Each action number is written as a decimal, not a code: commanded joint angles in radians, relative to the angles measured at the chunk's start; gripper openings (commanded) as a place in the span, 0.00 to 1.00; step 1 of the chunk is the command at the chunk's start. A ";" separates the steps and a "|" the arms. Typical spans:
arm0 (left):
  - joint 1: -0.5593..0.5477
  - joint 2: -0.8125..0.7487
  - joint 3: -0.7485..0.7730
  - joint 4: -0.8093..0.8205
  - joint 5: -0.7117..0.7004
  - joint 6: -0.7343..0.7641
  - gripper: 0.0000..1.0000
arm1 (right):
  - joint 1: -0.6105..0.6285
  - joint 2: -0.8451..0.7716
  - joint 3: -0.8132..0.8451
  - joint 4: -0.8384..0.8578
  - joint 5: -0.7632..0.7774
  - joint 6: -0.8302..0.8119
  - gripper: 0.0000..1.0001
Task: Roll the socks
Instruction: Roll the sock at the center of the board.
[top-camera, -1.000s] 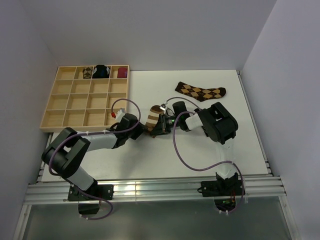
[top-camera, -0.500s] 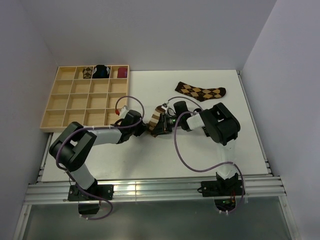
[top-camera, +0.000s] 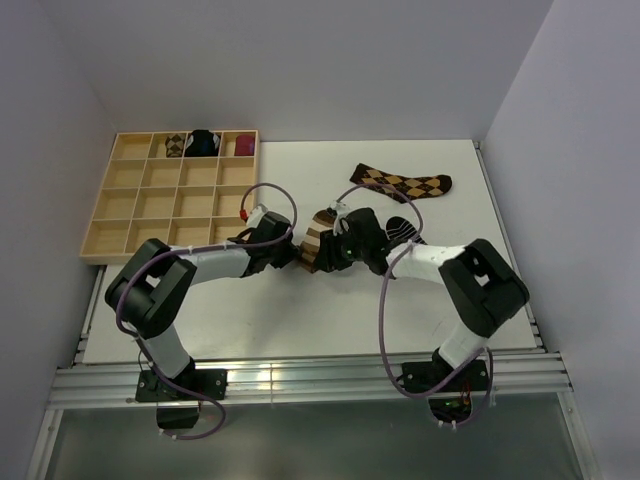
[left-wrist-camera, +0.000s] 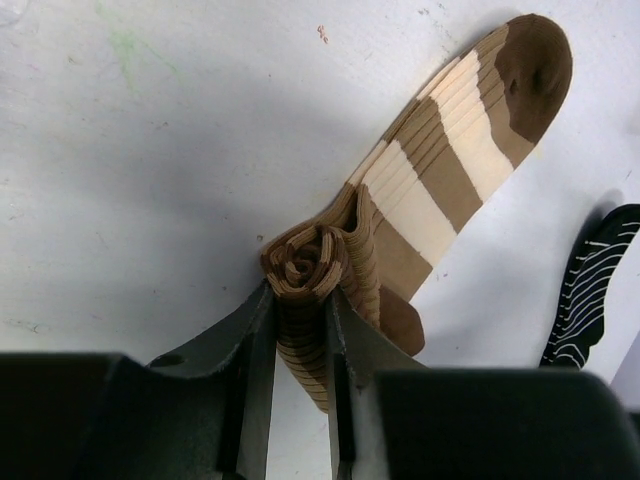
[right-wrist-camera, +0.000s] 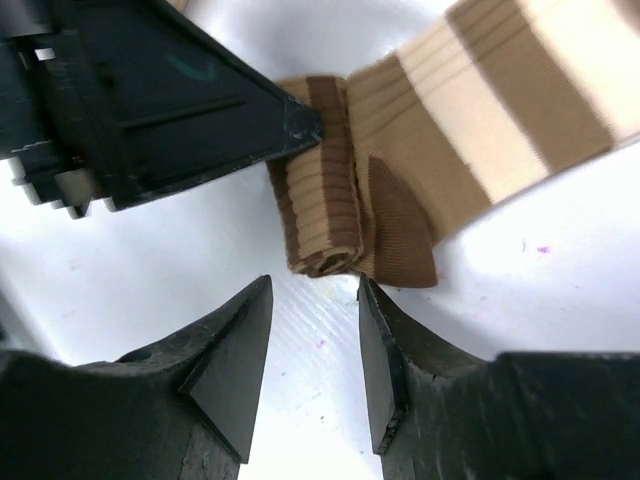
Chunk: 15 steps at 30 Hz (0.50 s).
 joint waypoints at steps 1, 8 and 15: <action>-0.005 0.038 0.013 -0.149 -0.015 0.071 0.17 | 0.079 -0.084 -0.038 0.054 0.285 -0.121 0.48; -0.010 0.038 0.031 -0.171 -0.009 0.087 0.17 | 0.199 -0.089 -0.032 0.115 0.439 -0.265 0.54; -0.013 0.033 0.034 -0.178 -0.010 0.096 0.17 | 0.277 -0.051 -0.027 0.170 0.536 -0.359 0.57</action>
